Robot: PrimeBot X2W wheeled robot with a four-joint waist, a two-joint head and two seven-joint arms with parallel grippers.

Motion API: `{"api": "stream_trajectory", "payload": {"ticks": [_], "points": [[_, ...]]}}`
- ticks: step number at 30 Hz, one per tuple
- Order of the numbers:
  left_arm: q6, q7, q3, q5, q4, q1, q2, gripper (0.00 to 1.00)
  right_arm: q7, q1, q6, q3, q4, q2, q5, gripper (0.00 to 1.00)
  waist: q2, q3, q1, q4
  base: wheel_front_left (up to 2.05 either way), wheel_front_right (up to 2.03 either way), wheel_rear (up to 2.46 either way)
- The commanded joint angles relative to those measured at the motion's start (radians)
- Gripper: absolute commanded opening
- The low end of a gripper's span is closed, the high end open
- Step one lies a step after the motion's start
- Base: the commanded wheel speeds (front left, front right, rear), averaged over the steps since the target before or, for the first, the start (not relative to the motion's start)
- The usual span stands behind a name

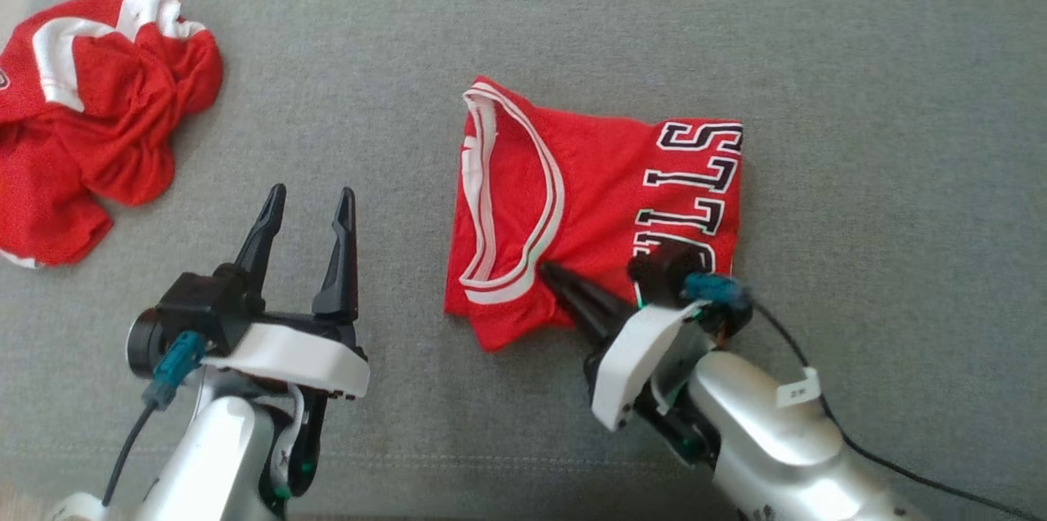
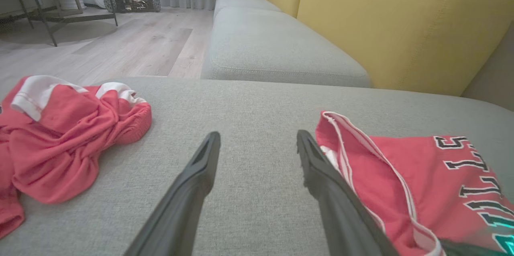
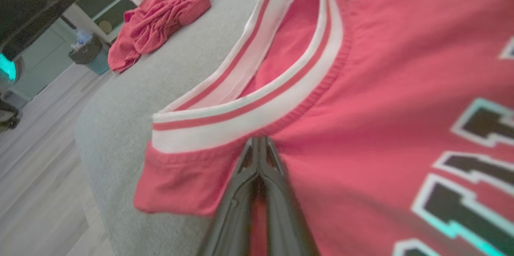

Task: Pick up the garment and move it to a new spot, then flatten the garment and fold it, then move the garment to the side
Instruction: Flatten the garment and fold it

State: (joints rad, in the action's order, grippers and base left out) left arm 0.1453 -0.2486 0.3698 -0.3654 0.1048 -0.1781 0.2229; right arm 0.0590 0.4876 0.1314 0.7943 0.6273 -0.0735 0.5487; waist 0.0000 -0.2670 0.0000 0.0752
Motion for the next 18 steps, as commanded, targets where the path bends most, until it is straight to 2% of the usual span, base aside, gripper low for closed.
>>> {"api": "stream_trajectory", "payload": {"ticks": [1, 3, 4, 5, 6, 13, 18], "points": [[0.001, -0.009, -0.043, -0.006, -0.025, -0.033, 0.019, 1.0, 0.016, 0.01, -0.001, -0.013, -0.022, 0.023, 0.004, 0.0, 0.0, 0.008, 0.0, -0.009, 0.0, 0.0, 0.0], [0.003, -0.009, -0.047, -0.007, -0.025, -0.025, 0.023, 1.0, 0.025, -0.002, -0.001, -0.056, -0.033, 0.023, -0.001, 0.01, 0.0, 0.02, 0.0, -0.019, 0.0, 0.0, 0.0], [0.005, -0.009, -0.048, -0.007, -0.025, -0.02, 0.024, 1.0, 0.028, -0.011, -0.001, -0.079, -0.046, 0.019, -0.002, 0.34, 0.0, 0.026, 0.0, -0.024, 0.0, 0.0, 0.0], [0.006, -0.009, -0.05, -0.007, -0.026, -0.016, 0.026, 1.0, 0.029, -0.022, -0.001, -0.103, -0.063, 0.012, -0.005, 0.9, 0.0, 0.031, 0.0, -0.03, 0.0, 0.0, 0.0], [0.008, -0.01, -0.051, -0.007, -0.027, -0.011, 0.028, 1.0, 0.033, -0.035, -0.001, -0.129, -0.086, 0.005, -0.01, 1.0, 0.0, 0.036, 0.0, -0.035, 0.0, 0.0, 0.0], [0.023, -0.006, -0.062, -0.005, -0.047, 0.014, 0.052, 1.0, 0.042, -0.141, -0.001, -0.371, -0.3, -0.054, -0.093, 1.0, 0.0, 0.065, 0.0, -0.073, 0.0, 0.0, 0.0], [0.032, 0.002, -0.069, 0.001, -0.07, 0.027, 0.074, 1.0, 0.008, -0.221, -0.001, -0.561, -0.468, -0.073, -0.187, 1.0, 0.0, 0.085, 0.0, -0.093, 0.0, 0.0, 0.0]]}}
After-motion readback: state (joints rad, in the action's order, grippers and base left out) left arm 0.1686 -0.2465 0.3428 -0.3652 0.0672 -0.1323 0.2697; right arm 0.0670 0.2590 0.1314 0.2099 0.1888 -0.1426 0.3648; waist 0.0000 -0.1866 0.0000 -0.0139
